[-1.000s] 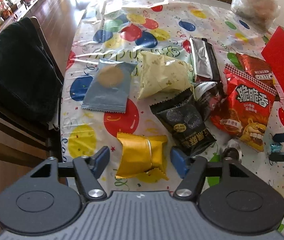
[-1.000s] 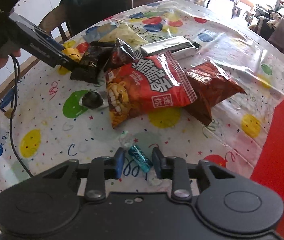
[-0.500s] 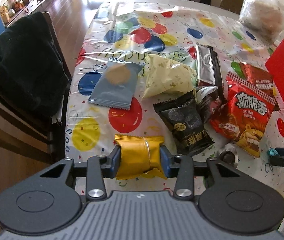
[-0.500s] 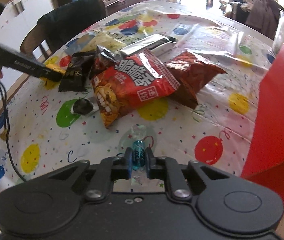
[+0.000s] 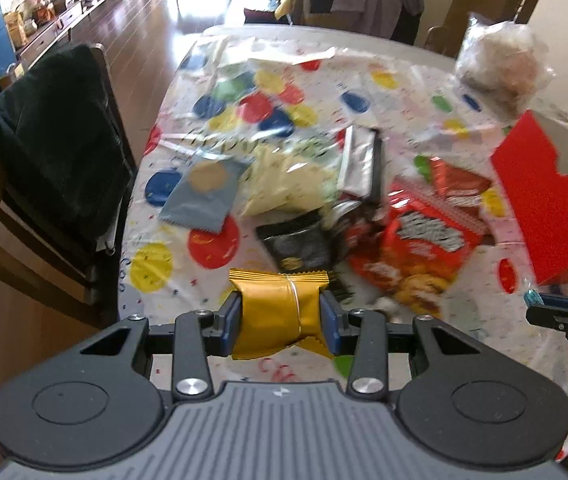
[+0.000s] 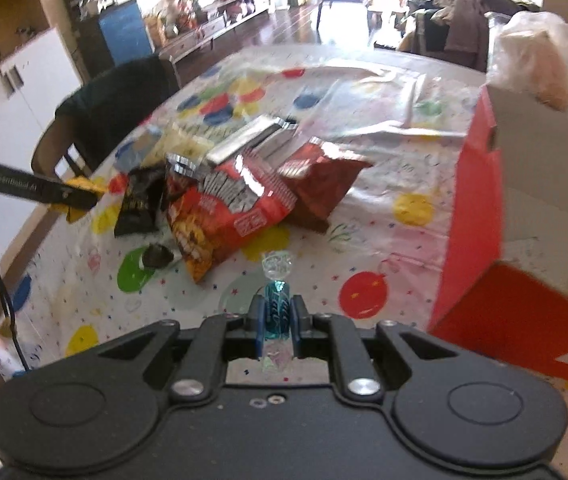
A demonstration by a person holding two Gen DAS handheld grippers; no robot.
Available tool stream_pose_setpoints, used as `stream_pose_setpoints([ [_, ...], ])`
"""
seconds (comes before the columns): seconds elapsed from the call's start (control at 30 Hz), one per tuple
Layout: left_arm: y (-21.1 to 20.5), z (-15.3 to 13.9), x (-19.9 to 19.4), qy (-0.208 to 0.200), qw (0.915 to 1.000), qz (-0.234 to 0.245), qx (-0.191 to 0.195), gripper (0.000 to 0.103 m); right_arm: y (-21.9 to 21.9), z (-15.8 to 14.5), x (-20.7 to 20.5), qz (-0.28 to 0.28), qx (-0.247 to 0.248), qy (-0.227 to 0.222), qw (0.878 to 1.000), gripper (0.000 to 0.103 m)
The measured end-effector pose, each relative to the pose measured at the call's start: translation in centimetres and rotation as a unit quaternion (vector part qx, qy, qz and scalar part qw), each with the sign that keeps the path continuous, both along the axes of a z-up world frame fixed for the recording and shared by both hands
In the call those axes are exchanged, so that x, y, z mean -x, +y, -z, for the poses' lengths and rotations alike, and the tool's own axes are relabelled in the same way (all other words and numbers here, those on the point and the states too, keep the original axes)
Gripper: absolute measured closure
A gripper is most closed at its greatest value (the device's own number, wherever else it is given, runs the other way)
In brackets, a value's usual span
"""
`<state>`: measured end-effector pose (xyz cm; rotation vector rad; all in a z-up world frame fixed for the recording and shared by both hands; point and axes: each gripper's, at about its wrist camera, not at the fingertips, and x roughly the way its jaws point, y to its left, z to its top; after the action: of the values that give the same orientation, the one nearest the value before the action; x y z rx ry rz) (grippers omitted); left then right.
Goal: Organize snacks
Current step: 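Carry both candies over the red box and lower them inside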
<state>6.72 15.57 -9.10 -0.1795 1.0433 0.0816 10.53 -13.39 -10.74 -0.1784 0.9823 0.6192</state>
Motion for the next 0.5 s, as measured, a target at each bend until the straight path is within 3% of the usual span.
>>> stream_pose_setpoints([
  [0.5,-10.1,-7.2,-2.1,-0.059,0.9965,0.060,-0.007,0.063,-7.8,-7.6,-1.5,0.055,-0.030,-0.081,0.995,0.091],
])
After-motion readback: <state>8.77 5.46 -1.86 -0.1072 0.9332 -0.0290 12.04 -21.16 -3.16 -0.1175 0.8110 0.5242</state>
